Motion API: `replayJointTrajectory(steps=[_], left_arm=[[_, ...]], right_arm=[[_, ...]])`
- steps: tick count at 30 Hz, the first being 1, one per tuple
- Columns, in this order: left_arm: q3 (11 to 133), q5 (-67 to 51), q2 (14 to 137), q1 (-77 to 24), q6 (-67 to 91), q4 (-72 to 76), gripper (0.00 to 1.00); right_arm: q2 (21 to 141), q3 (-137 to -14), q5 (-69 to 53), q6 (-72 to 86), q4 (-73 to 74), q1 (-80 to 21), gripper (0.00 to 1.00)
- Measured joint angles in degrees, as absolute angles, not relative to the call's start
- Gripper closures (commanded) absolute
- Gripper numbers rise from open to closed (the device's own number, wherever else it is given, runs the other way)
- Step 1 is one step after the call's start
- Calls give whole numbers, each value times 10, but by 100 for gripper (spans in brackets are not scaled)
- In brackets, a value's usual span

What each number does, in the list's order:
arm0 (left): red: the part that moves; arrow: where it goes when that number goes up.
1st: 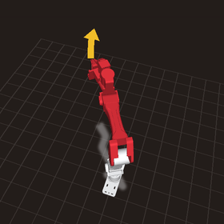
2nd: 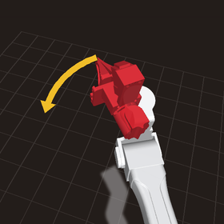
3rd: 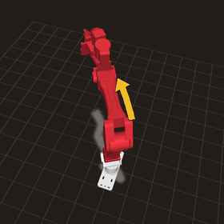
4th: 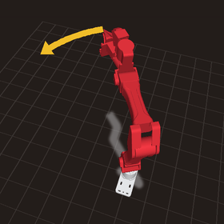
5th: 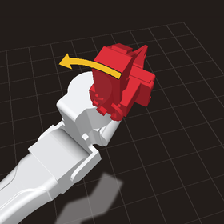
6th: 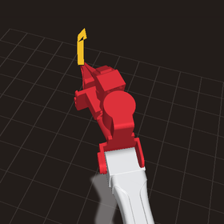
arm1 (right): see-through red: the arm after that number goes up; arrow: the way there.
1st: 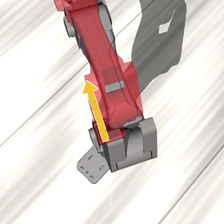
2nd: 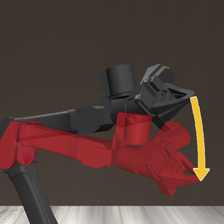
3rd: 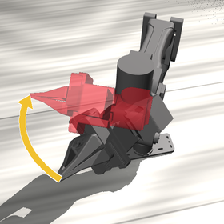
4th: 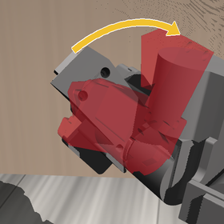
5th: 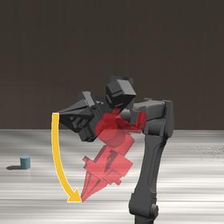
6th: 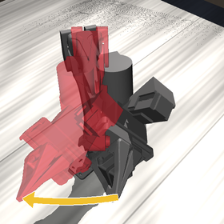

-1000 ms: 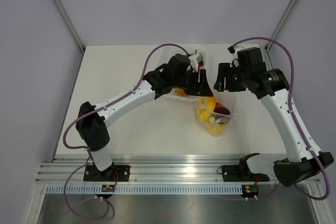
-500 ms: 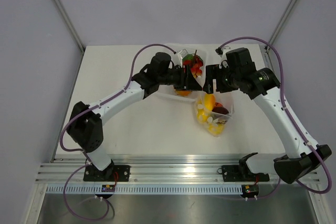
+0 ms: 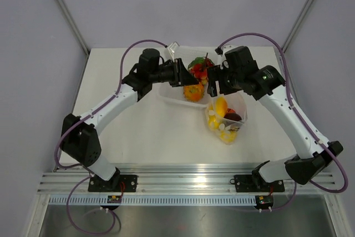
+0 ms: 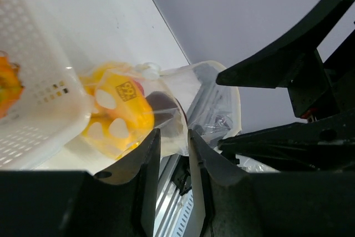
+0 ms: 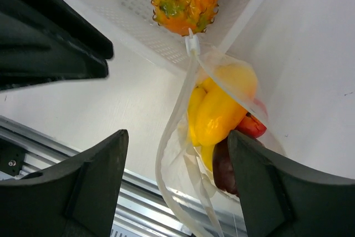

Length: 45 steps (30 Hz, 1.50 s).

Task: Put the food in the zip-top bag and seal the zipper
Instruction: Zip the zipper food storage bag at the center of the board.

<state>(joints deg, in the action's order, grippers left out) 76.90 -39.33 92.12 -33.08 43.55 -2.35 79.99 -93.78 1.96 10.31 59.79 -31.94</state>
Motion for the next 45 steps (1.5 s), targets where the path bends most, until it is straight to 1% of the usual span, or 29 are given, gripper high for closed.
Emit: replayJointTrajectory(steps=[2, 5, 7, 8, 12, 14, 16, 17, 19, 20, 22, 23, 24, 26, 27, 30, 33, 38, 45], left_arm=[[764, -393, 901, -305, 426, -36, 71], [757, -393, 869, -259, 405, -51, 57], [756, -392, 853, -232, 391, -67, 49], [756, -392, 847, -223, 382, -76, 47], [756, -391, 836, -216, 352, -110, 45], [755, -391, 836, -216, 342, -123, 45], [754, -392, 836, -216, 332, -136, 45], [754, -392, 836, -216, 328, -142, 45], [754, -392, 836, -216, 320, -149, 45], [753, -392, 836, -216, 316, -150, 45], [753, -394, 836, -216, 306, -153, 44], [751, -396, 836, -216, 299, -152, 41], [747, -399, 836, -216, 293, -147, 38], [733, -410, 836, -216, 281, -132, 32], [723, -418, 836, -216, 276, -120, 25], [691, -448, 836, -219, 260, -83, 20], [670, -467, 837, -235, 235, -49, 20], [650, -508, 837, -292, 175, 31, 22], [622, -550, 850, -334, 144, 146, 25]], right_arm=[[800, -954, 25, 103, 599, -324, 22], [801, -972, 40, 98, 599, -330, 21], [809, -978, 51, 91, 599, -330, 18], [816, -980, 56, 86, 598, -330, 17], [865, -980, 81, 68, 596, -330, 17], [890, -980, 93, 59, 596, -330, 21], [911, -980, 100, 50, 594, -330, 28], [917, -980, 101, 47, 594, -330, 41], [920, -980, 106, 39, 594, -330, 57], [920, -980, 107, 39, 594, -330, 75], [918, -980, 110, 32, 590, -330, 88], [917, -980, 110, 32, 588, -330, 92], [915, -979, 109, 32, 585, -330, 99], [909, -973, 107, 30, 580, -330, 100], [903, -967, 103, 30, 579, -330, 100], [877, -944, 84, 29, 571, -330, 100], [837, -915, 42, 26, 561, -330, 100], [772, -878, -27, 19, 551, -330, 100], [712, -834, -84, 3, 547, -330, 100]])
